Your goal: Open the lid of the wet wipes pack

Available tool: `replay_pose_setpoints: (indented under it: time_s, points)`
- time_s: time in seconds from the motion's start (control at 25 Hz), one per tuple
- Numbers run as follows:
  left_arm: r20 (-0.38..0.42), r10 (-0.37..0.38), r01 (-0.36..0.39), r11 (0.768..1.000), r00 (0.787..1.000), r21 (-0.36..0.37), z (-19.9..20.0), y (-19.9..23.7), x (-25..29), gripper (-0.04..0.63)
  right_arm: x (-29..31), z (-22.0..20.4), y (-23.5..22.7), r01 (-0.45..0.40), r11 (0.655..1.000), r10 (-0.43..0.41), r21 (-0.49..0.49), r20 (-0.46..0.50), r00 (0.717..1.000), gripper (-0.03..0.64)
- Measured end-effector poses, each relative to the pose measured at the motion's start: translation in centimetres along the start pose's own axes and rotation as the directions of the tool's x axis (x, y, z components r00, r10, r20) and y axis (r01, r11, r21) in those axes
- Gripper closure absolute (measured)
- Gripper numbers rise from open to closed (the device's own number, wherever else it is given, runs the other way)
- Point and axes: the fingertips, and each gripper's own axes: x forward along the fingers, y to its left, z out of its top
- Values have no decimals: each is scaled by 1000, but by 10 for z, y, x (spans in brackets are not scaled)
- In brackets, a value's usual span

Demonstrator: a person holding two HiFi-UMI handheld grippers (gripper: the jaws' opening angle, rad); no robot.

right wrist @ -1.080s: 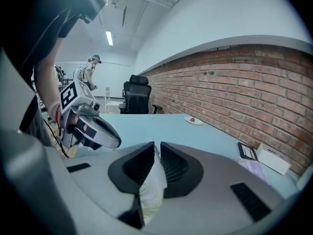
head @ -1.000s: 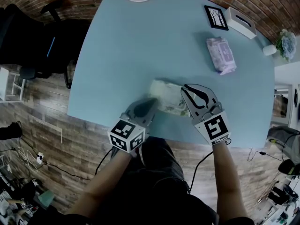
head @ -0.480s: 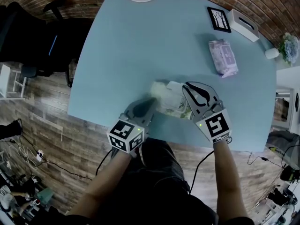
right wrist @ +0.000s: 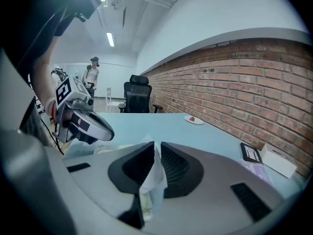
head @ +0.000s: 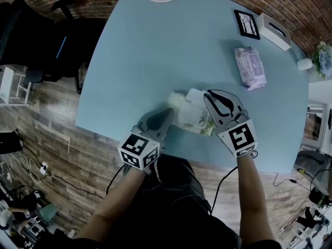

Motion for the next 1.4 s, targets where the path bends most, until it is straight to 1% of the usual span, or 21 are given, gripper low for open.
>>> replay_pose_setpoints:
  time_s: [0.2, 0.52, 0.92, 1.2, 1.4]
  points:
    - [5, 22, -22, 999, 1000, -23, 2, 6, 1, 583, 4, -5, -4, -10, 1000, 10, 10, -11, 1000, 561]
    - [12, 46, -46, 998, 999, -35, 5, 10, 4, 583, 9, -14, -8, -28, 999, 29, 18, -33, 999, 561]
    - [11, 75, -74, 996, 997, -39, 5, 11, 6, 583, 18, -21, -12, -66, 998, 67, 23, -27, 997, 560]
    - [10, 92, -92, 995, 996, -48, 3, 13, 5, 583, 23, -30, -14, -92, 993, 96, 78, -42, 994, 558]
    - [12, 103, -102, 993, 995, -52, 4, 14, 6, 583, 27, -35, -15, -104, 990, 109, 93, -52, 993, 557]
